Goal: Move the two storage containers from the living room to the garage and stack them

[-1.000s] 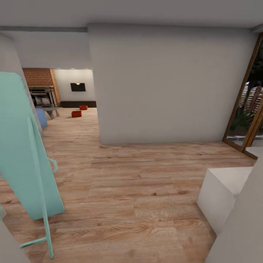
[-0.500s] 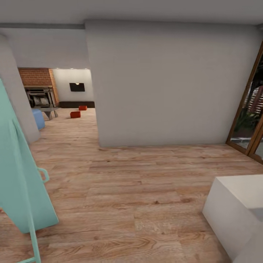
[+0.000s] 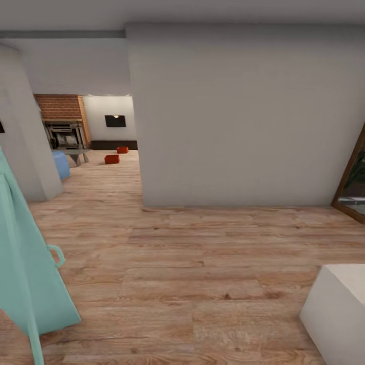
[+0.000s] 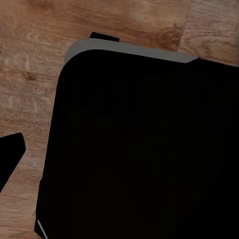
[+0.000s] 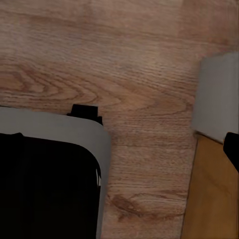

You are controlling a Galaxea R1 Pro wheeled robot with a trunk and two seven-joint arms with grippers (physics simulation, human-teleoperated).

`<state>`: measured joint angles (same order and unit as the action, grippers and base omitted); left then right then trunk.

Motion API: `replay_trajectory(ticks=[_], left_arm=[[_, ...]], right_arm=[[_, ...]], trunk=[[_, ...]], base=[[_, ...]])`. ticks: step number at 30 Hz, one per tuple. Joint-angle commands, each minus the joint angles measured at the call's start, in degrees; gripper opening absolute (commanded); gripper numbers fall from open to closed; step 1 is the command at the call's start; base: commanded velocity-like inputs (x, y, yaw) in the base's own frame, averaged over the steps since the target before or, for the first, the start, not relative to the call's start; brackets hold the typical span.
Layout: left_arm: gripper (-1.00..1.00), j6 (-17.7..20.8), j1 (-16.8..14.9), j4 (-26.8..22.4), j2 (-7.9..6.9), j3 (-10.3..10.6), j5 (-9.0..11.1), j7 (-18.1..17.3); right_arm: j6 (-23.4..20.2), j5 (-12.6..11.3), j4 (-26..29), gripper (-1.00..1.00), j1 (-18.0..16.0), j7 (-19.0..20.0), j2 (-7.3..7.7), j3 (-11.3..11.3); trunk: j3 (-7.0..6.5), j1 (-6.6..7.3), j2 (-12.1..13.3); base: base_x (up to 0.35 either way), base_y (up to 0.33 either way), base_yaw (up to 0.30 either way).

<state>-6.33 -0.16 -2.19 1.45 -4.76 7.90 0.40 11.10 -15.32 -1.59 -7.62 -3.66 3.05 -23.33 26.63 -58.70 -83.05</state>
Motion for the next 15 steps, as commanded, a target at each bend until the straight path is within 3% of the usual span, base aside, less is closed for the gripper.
replay_trajectory(ticks=[1, 11, 15], left_arm=[[1.00, -0.14, -0.02, 0.00, 0.03, -0.42, 0.09, 0.04], [1.00, -0.09, -0.02, 0.00, 0.01, -0.42, 0.09, 0.04], [1.00, -0.10, -0.02, 0.00, 0.04, -0.42, 0.09, 0.04]], right_arm=[[0.32, -0.49, -0.17, 1.00, -0.06, -0.03, -0.01, -0.49], [0.32, -0.47, -0.17, 1.00, -0.10, -0.03, 0.02, -0.40], [0.33, -0.46, -0.17, 1.00, -0.07, 0.09, 0.11, -0.40]], trunk=[[0.05, -0.03, -0.02], [0.05, -0.03, -0.02], [0.05, -0.03, -0.02]], base=[[0.325, 0.000, 0.257], [0.325, 0.000, 0.260], [0.325, 0.000, 0.087]])
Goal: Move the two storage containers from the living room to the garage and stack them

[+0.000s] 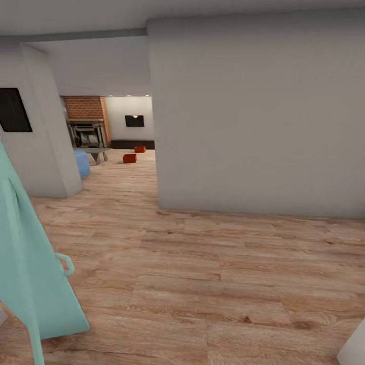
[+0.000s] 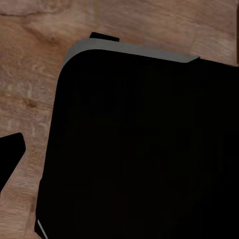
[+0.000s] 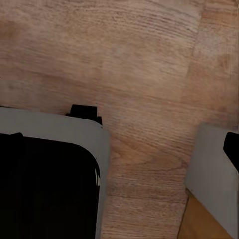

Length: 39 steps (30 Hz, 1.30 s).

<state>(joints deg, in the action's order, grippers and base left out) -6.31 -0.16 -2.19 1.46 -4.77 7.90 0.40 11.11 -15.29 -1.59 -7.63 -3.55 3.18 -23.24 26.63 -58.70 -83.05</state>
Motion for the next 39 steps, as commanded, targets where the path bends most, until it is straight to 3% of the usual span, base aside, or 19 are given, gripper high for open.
replay_trajectory(ticks=[1, 39], left_arm=[[1.00, -0.13, -0.02, 0.00, 0.03, -0.42, 0.09, 0.04], [1.00, -0.17, -0.02, 0.00, 0.03, -0.43, 0.01, -0.01]], right_arm=[[0.32, -0.49, -0.17, 1.00, -0.05, -0.01, -0.01, -0.49], [-0.31, 0.09, -0.17, 1.00, -0.04, 0.01, -0.37, -1.10]], trunk=[[0.05, -0.03, -0.02], [0.05, -0.03, -0.02]], base=[[0.325, 0.000, 0.037], [0.325, 0.000, 0.002]])
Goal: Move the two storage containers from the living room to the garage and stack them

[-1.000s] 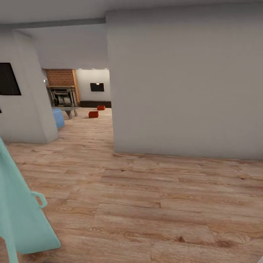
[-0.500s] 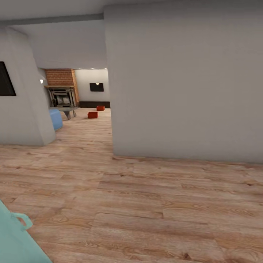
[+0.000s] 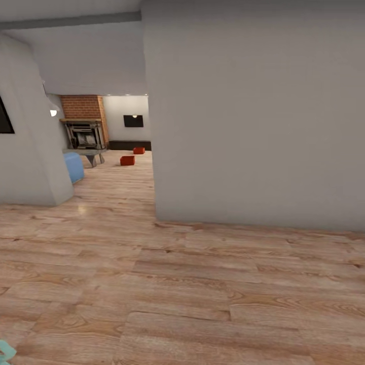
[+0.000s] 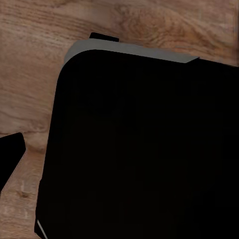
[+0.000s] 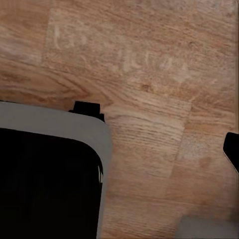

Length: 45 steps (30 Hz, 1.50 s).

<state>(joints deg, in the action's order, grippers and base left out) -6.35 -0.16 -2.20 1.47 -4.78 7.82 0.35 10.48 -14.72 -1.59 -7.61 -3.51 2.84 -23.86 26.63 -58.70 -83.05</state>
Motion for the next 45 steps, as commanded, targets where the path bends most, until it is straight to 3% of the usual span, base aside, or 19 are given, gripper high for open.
replay_trajectory(ticks=[1, 45], left_arm=[[1.00, -0.14, -0.02, 0.00, 0.02, -0.42, 0.09, 0.04], [1.00, -0.16, -0.02, 0.00, 0.02, -0.41, 0.14, 0.09]], right_arm=[[0.33, -0.49, -0.17, 1.00, -0.07, -0.05, -0.03, -0.49], [0.19, -0.49, -0.17, 1.00, -0.08, 0.27, -0.01, -0.33]], trunk=[[0.05, -0.03, -0.02], [0.05, -0.03, -0.02]], base=[[0.325, 0.000, 0.000], [0.325, 0.000, 0.000]])
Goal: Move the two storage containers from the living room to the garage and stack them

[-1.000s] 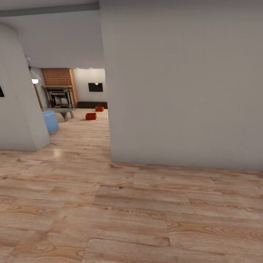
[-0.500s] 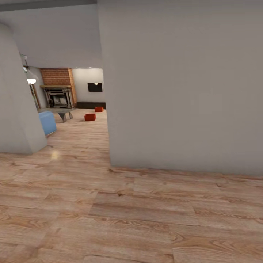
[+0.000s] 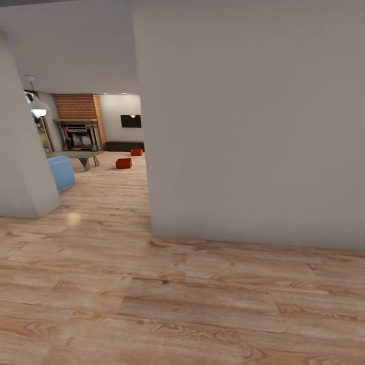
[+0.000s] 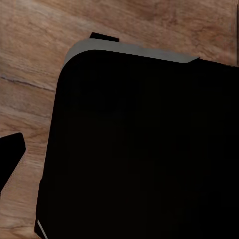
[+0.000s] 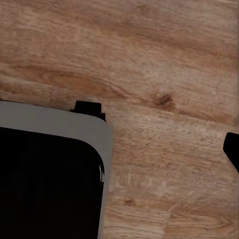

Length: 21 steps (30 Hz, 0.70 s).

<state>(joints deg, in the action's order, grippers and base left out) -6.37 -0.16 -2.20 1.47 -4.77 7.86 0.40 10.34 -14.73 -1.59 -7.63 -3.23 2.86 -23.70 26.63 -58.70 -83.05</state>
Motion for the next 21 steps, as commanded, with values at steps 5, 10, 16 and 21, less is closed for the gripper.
replay_trajectory(ticks=[5, 10, 16, 21], left_arm=[[1.00, -0.12, -0.02, 0.00, 0.02, -0.42, 0.07, -0.03], [1.00, -0.09, -0.02, 0.00, 0.02, -0.42, 0.07, -0.05], [1.00, -0.07, -0.02, 0.00, 0.02, -0.42, 0.11, -0.05], [1.00, -0.07, -0.02, 0.00, 0.01, -0.42, 0.10, -0.05]], right_arm=[[0.53, -0.58, -0.17, 1.00, -0.05, 0.29, -0.03, -0.42], [0.93, -1.02, -0.17, 1.00, -0.05, 0.23, 0.03, 0.03], [0.99, -1.09, -0.17, 1.00, -0.06, 0.24, -0.04, 0.05], [0.99, -1.09, -0.17, 1.00, -0.08, 0.24, -0.04, 0.05]], trunk=[[0.05, -0.03, -0.02], [0.05, -0.03, -0.02], [0.05, -0.03, -0.02], [0.05, -0.03, -0.02]], base=[[0.325, 0.000, 0.022], [0.325, 0.000, 0.199], [0.325, 0.000, 0.272], [0.325, 0.000, 0.277]])
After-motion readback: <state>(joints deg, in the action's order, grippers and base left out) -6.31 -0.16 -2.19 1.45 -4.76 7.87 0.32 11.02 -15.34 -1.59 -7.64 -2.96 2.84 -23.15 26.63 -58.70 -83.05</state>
